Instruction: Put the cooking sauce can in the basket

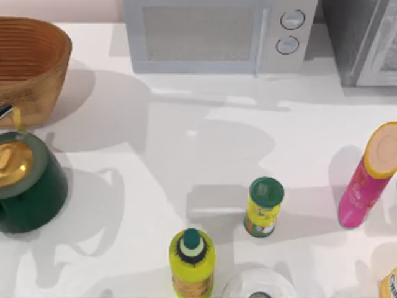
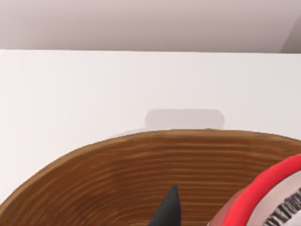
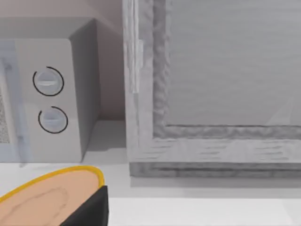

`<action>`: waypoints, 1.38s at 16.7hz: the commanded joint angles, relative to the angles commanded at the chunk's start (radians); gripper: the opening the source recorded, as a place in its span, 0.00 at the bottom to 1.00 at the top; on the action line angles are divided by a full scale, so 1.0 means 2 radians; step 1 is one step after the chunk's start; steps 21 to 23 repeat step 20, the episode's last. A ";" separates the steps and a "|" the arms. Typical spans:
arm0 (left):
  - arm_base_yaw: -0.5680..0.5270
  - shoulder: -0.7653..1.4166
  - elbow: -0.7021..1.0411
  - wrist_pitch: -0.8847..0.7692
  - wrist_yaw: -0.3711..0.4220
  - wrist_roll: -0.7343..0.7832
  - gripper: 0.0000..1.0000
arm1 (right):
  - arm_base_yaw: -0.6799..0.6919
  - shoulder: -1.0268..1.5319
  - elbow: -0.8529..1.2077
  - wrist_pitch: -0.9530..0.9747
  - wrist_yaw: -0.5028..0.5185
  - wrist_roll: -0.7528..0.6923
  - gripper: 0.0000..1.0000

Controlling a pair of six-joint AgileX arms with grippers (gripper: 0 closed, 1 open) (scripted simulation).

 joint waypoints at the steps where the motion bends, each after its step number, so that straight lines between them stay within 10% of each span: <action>1: 0.000 0.000 0.000 0.000 0.000 0.000 0.00 | 0.000 0.000 0.000 0.000 0.000 0.000 1.00; 14: 0.000 0.000 0.000 0.000 0.000 0.000 0.98 | 0.000 0.000 0.000 0.000 0.000 0.000 1.00; 23: 0.000 0.000 0.000 0.000 0.000 0.000 1.00 | 0.000 0.000 0.000 0.000 0.000 0.000 1.00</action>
